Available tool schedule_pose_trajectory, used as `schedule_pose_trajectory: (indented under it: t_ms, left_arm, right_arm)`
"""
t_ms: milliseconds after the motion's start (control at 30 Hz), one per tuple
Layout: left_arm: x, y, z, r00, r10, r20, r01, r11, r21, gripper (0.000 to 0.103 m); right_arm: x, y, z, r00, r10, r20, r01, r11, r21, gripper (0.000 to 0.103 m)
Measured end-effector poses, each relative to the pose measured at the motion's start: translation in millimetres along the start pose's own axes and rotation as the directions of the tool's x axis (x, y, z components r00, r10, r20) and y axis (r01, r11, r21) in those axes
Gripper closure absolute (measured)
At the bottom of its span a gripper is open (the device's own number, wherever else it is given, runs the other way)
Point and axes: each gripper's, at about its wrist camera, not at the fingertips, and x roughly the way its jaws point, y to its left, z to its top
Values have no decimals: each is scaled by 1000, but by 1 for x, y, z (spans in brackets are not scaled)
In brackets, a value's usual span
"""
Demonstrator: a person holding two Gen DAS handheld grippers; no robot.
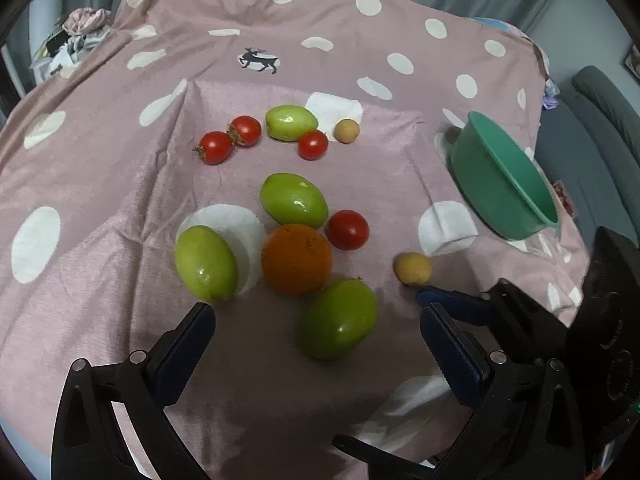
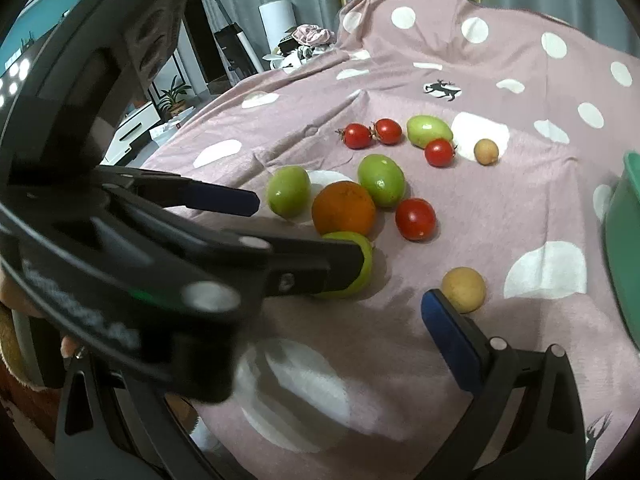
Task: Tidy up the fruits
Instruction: 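Lower the left gripper onto the large green plum and close it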
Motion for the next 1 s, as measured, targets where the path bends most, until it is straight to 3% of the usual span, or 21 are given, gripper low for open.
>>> schedule_pose_trajectory:
  t_ms: [333, 733, 1000]
  left_arm:
    - [-6, -7, 1, 999, -23, -29, 24, 1000, 17, 1]
    - [-12, -11, 3, 998, -66, -10, 66, 996, 55, 1]
    - [-13, -13, 4, 998, -42, 38, 38, 995, 88, 1]
  right_arm:
    - [2, -1, -1, 1000, -1, -3, 1, 1000, 5, 0]
    - [2, -6, -2, 1000, 20, 4, -20, 998, 56, 0]
    - [3, -7, -2, 1000, 24, 10, -24, 997, 70, 0]
